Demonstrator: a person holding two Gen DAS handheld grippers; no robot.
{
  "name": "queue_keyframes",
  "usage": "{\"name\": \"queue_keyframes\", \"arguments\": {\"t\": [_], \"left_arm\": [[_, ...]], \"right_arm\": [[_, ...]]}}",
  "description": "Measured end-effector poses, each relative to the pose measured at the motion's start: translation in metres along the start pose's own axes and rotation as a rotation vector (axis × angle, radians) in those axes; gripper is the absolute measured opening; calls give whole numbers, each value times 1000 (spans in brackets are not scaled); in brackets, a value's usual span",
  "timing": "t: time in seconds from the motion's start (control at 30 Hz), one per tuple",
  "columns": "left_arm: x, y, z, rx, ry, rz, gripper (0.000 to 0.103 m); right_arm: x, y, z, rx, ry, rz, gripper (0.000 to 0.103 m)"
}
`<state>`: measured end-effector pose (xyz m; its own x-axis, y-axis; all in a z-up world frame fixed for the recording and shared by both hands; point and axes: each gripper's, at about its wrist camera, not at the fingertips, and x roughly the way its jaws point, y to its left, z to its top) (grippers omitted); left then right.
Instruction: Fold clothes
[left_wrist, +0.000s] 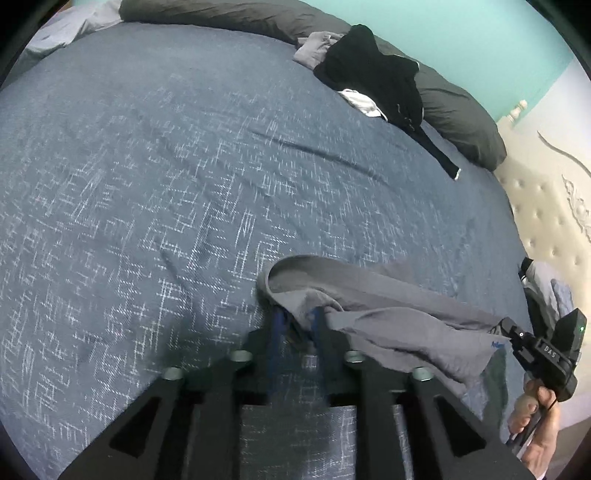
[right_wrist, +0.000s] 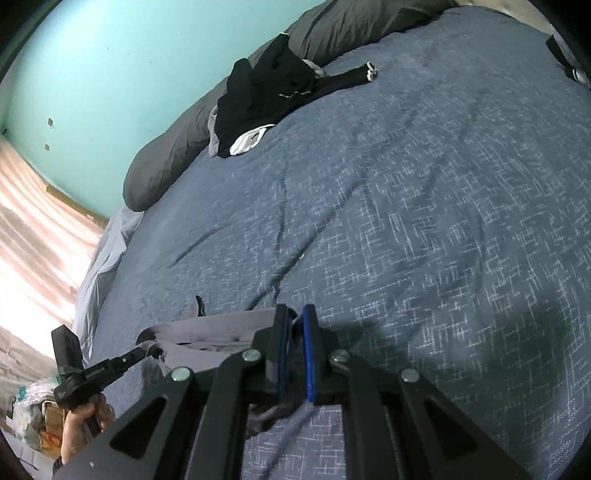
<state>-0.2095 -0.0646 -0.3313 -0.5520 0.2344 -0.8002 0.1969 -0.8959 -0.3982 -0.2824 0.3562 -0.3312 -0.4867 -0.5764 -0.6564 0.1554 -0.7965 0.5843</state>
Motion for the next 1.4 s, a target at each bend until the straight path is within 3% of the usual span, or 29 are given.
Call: {"name": "queue_keyframes", "arguments": {"t": [0.07, 0.2, 0.33, 0.53, 0.87, 0.93, 1.0, 1.17, 1.4], "left_arm": [[-2, -1, -3, -4, 3, -7, 49], [-4, -1, -9, 1, 19, -6, 55], [-8, -1, -12, 1, 22, -12, 58], [-3, -26, -18, 86, 24, -19, 59], [19, -47, -11, 214, -7, 75, 59], [23, -47, -8, 210, 1, 72, 52], [28, -48, -6, 209, 13, 70, 25], [31, -54, -7, 226, 19, 64, 5], [17, -48, -1, 214, -22, 44, 2]], "right_arm": [[1, 1, 0, -1, 2, 2, 7], [2, 0, 0, 2, 6, 3, 7], [3, 1, 0, 5, 2, -1, 7], [6, 7, -4, -2, 10, 1, 7], [6, 0, -3, 16, 19, 25, 7], [7, -1, -3, 19, 21, 29, 7], [8, -1, -4, 19, 25, 32, 7], [9, -1, -3, 19, 28, 36, 7], [9, 0, -5, 20, 27, 38, 7]]}}
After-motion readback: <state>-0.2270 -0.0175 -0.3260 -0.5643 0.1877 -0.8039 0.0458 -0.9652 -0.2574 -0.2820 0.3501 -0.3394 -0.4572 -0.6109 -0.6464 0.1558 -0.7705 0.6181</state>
